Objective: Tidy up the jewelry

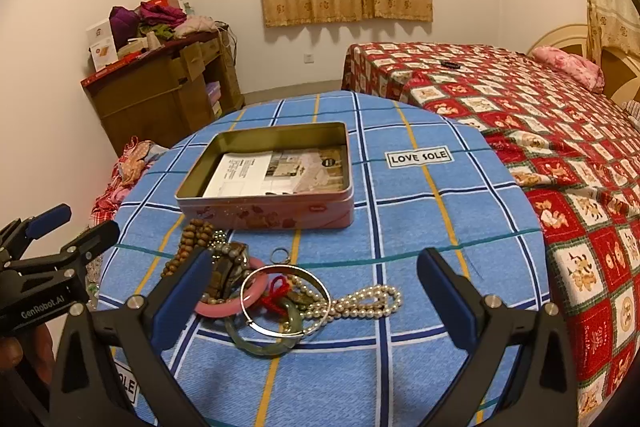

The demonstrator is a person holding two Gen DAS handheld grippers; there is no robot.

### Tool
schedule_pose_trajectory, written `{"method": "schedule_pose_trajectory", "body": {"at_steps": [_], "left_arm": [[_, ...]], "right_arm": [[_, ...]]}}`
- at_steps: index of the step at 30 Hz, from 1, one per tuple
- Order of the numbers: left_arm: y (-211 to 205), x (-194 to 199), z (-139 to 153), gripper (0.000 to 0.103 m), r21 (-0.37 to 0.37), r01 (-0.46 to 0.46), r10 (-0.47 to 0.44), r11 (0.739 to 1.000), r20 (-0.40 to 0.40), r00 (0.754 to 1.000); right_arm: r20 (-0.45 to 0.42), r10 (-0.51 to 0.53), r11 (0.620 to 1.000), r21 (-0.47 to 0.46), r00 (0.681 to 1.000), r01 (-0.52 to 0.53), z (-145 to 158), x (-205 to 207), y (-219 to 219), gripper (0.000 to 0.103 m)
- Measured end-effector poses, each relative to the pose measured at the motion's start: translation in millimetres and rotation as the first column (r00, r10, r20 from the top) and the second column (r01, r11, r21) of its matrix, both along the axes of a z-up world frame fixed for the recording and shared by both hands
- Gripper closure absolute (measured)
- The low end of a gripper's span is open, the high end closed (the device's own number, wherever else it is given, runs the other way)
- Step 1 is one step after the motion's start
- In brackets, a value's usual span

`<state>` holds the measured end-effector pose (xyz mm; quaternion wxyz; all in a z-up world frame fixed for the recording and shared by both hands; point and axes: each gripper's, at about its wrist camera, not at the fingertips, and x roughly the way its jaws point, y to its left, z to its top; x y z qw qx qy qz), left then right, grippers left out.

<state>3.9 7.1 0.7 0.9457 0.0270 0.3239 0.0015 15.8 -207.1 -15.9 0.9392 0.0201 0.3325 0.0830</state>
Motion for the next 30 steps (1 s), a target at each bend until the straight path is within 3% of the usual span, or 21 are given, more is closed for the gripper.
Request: {"method": "schedule_pose_trajectory", "body": {"at_steps": [30], "left_arm": [[1.4,-0.6,5.7,0.011,-0.001,-0.011,0.011,1.0,0.012,1.0]], "right_arm": [[0.002,0.001,1.0,0.01,1.0,-0.001,1.4,-1.6,-0.3,0.0]]}}
